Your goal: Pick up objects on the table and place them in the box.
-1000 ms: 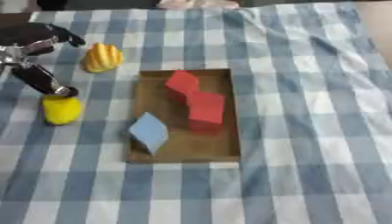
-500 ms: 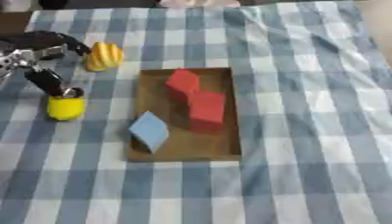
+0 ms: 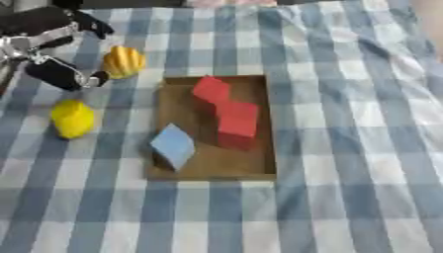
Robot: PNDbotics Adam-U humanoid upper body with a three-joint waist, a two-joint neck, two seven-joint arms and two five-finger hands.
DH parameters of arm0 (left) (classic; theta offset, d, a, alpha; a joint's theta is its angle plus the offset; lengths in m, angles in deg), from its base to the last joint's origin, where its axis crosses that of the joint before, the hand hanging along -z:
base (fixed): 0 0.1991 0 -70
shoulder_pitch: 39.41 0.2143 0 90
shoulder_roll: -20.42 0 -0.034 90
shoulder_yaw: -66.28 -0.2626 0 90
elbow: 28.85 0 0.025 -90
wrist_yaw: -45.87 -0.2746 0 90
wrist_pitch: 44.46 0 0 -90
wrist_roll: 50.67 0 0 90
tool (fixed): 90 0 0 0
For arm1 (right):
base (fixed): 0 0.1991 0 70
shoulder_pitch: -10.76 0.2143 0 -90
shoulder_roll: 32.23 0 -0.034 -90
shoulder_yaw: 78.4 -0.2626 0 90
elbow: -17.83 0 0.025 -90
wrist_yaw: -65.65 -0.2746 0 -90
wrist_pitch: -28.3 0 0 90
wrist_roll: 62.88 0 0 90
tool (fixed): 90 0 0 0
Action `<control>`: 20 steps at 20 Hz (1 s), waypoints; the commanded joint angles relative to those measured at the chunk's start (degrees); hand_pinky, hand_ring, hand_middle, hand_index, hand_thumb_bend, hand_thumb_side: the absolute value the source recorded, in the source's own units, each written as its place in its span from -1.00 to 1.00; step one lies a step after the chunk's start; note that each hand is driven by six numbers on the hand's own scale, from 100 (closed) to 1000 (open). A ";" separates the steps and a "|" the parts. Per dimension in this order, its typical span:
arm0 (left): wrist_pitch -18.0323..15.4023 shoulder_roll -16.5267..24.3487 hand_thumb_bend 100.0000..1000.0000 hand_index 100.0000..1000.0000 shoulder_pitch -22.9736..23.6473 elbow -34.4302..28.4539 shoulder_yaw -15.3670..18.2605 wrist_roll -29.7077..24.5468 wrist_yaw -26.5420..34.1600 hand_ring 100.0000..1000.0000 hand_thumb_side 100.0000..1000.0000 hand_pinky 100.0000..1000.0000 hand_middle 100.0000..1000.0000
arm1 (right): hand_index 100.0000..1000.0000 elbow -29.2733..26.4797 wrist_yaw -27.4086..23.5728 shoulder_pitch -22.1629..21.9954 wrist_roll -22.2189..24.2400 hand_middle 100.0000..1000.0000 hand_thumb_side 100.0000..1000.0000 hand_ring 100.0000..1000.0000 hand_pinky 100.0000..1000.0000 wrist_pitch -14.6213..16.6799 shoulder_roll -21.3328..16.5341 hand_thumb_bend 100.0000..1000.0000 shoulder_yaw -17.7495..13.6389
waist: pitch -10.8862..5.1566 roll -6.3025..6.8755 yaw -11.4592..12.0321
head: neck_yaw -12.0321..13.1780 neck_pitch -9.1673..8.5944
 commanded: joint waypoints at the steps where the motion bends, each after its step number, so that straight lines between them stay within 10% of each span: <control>1: 0.47 4.62 -0.03 0.85 1.36 -2.81 0.30 -1.75 -0.11 0.81 -0.50 0.91 0.58 | 0.47 -0.84 0.23 0.34 -0.10 0.32 -0.07 1.00 0.78 -0.11 -1.73 -1.00 -0.81 | -1.42 -0.03 0.11 | 0.16 0.23; 9: 0.98 6.95 0.23 0.86 5.77 -2.31 0.22 -3.14 -5.22 0.81 -0.48 0.92 0.62 | 0.47 -0.84 0.40 -0.19 0.06 0.32 -0.07 1.00 0.78 -0.32 -1.46 -1.00 -0.92 | -1.27 0.06 0.24 | 0.59 0.24; 20: 1.37 5.06 0.04 0.84 5.89 5.09 -1.02 -2.90 -7.49 0.78 -0.49 0.88 0.59 | 0.47 -0.84 0.55 -0.85 0.14 0.31 -0.06 1.00 0.78 -0.76 -0.76 -1.00 -1.18 | -0.97 -0.14 -0.02 | 1.17 -0.04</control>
